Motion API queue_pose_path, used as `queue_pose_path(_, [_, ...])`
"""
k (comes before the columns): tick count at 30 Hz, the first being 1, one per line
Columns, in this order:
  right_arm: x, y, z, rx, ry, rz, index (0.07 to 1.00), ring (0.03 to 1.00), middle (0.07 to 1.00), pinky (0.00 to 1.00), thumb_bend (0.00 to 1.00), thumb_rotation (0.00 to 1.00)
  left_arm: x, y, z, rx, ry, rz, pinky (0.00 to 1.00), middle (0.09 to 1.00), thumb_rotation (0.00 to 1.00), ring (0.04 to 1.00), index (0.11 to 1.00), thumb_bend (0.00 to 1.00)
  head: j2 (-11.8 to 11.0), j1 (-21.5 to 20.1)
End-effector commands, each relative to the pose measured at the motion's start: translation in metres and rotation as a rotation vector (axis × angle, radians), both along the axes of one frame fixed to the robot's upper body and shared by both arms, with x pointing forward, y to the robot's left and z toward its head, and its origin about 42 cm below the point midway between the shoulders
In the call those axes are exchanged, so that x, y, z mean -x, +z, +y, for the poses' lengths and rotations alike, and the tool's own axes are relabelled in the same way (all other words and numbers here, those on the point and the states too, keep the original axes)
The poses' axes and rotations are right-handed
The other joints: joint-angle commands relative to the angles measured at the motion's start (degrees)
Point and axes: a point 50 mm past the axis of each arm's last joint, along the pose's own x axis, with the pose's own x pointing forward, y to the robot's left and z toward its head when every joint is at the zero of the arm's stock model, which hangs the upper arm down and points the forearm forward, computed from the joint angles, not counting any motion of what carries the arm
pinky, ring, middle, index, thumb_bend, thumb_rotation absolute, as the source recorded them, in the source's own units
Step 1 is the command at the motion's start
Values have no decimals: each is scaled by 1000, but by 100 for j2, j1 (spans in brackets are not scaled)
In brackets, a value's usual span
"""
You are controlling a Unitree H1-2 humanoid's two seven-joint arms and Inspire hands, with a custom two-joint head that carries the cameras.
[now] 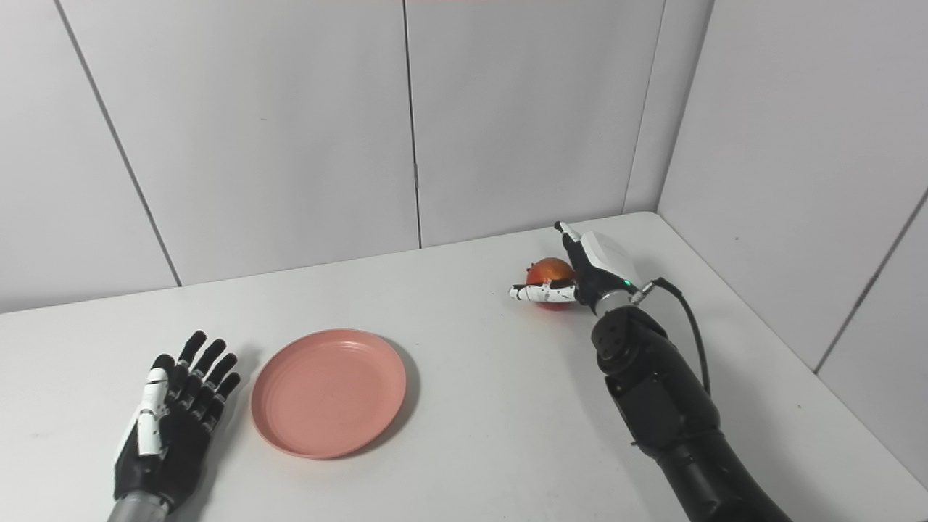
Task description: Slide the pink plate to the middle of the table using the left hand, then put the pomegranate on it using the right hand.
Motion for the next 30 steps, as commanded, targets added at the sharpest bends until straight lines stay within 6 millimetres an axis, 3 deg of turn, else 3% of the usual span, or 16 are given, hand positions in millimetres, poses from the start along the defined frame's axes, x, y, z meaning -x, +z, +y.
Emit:
queue_pose_path(1, [-15,36,-5,24,-4,-90,945,895,939,773,1000,470,2,-5,4,-6,-2,25,975,957,1000,953,948,392,17,12])
queue_pose_path(20, [-17,30,-8,-6,-22,-60,918,898,932,791,994,402,2,-3,3,-7,3,30,972,954,1000,948,945,399,60,36])
queue_pose_path(30, [-17,29,-4,-43,-8,-90,843,753,812,641,935,341,3,-2,4,-6,5,31,975,954,1000,949,945,404,91,42])
